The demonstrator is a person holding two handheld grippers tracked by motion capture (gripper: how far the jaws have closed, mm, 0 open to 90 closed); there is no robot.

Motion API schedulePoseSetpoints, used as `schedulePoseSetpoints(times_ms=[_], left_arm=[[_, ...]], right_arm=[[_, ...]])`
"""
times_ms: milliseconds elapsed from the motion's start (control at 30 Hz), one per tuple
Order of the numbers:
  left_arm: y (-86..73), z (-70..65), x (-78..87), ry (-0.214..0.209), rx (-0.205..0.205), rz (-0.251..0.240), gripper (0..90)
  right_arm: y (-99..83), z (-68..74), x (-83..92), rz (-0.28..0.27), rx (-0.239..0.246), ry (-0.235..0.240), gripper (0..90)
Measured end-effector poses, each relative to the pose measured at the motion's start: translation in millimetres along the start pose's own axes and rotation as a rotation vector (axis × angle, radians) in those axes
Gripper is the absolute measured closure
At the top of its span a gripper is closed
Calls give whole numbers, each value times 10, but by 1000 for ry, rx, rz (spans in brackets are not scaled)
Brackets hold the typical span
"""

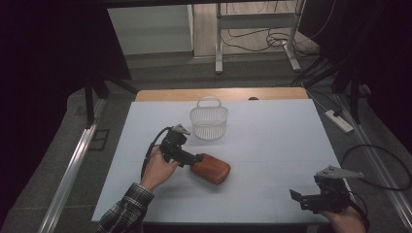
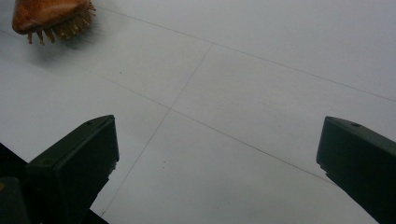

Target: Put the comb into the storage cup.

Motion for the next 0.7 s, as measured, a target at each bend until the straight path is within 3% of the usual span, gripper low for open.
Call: schedulePoseSetpoints(times_ms=[400, 500, 600, 700], left_arm=[[140, -60, -190, 0, -24, 31, 0], [160, -72, -247, 19, -39, 54, 0], [167, -41, -259, 55, -46, 62, 49], [162, -16, -267, 63, -47, 67, 189]], right_arm=[[-2, 5, -3, 2, 4, 2, 0], [-3, 6, -3, 3, 6, 1, 0], [-5, 6, -4, 4, 6, 2, 0], [-6, 6, -6, 6, 6, 2, 0]])
Point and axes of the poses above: each handheld gripper's, and its own axes: x roughly backward along the jaws, y roughly out of its top, z roughly to its left, the point moved 10 cm from there along -x, roughly forward along the jaws, and after that the axes turned 1 degree about -z, right-handed, at the moved point
